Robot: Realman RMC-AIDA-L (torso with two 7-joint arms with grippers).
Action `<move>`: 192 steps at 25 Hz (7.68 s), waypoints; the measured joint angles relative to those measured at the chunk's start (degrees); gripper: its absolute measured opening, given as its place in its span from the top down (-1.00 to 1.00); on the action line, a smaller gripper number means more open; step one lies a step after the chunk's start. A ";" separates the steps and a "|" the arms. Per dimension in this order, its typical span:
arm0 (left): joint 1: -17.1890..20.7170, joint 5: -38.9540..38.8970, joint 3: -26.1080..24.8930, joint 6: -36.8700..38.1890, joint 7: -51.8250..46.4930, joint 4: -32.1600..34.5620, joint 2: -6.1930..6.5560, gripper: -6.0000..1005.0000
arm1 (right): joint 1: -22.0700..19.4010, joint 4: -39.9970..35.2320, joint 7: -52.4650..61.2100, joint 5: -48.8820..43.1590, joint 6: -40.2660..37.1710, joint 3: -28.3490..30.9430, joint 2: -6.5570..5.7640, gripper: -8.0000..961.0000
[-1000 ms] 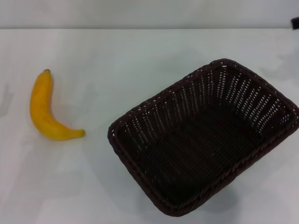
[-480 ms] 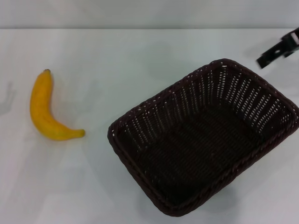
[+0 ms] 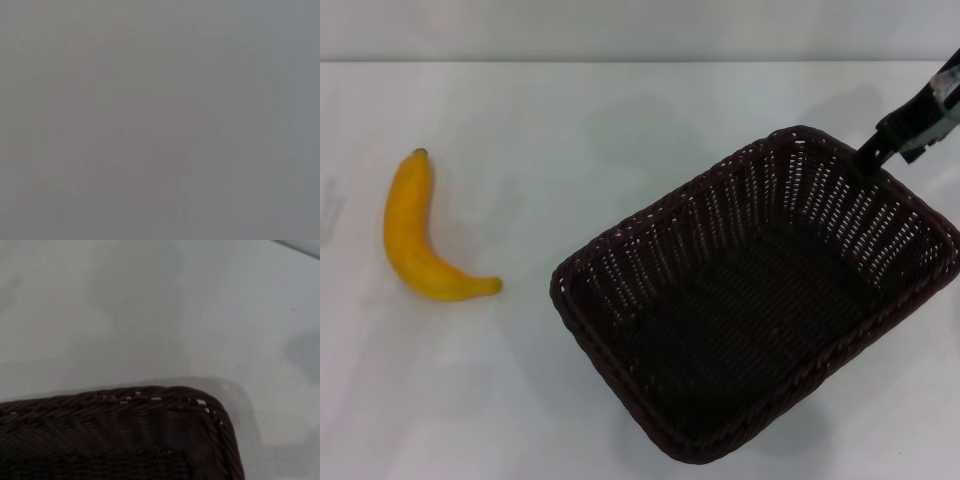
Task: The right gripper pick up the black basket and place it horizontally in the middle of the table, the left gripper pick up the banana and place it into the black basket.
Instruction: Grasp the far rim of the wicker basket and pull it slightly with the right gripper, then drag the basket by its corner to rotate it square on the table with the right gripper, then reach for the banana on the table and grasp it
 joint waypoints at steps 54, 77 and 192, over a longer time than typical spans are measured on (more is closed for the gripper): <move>0.07 -0.52 -2.19 5.00 -1.99 2.79 0.87 -0.71 | -9.48 3.61 22.12 7.50 -3.13 0.47 1.03 0.71; -1.64 -0.66 -2.64 7.02 -1.50 4.51 0.44 -0.71 | -5.86 5.32 16.00 11.76 -1.77 -12.11 -1.59 0.72; -33.71 152.67 -14.19 13.23 -153.21 34.57 9.98 -0.71 | -42.84 29.12 -119.76 102.59 -41.75 11.69 0.53 -0.05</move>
